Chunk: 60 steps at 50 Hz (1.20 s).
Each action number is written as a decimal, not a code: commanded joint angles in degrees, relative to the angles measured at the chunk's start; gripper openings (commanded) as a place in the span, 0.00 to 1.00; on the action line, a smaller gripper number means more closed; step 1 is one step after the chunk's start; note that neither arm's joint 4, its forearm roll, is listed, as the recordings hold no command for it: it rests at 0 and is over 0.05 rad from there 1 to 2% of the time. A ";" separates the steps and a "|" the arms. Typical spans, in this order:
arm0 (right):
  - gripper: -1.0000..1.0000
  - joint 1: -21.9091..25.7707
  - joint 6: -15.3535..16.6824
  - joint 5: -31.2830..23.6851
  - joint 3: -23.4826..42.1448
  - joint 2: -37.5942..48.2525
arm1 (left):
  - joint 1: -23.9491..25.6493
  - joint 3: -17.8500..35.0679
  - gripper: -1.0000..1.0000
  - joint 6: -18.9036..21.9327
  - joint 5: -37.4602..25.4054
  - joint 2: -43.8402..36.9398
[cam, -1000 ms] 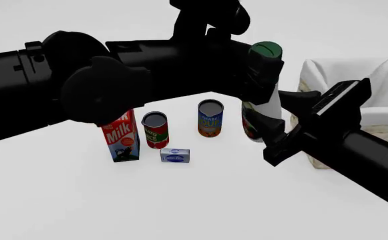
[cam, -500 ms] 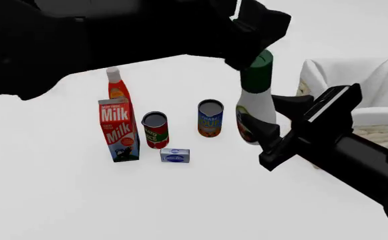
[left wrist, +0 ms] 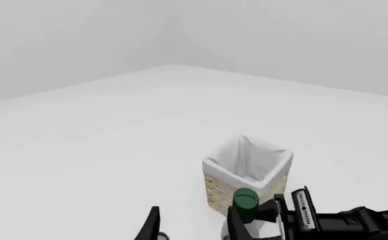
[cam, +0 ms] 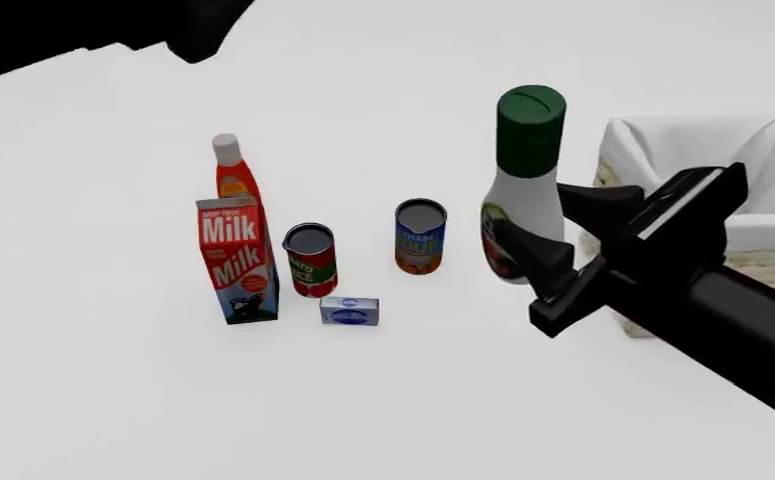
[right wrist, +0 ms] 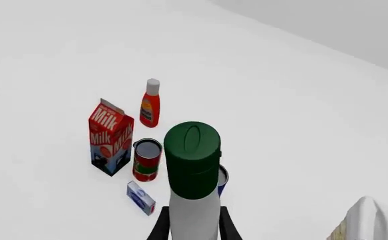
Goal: Pick the salad dressing and place it in the basket.
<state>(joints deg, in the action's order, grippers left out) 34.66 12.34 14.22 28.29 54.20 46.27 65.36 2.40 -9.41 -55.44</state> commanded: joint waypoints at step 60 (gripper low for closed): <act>0.00 -14.35 -2.42 -12.43 11.37 -15.70 | -39.45 -59.84 1.00 0.79 26.11 43.00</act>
<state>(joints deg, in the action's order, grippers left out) 24.30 11.49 3.62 36.96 41.19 10.28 10.73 3.39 16.57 -18.54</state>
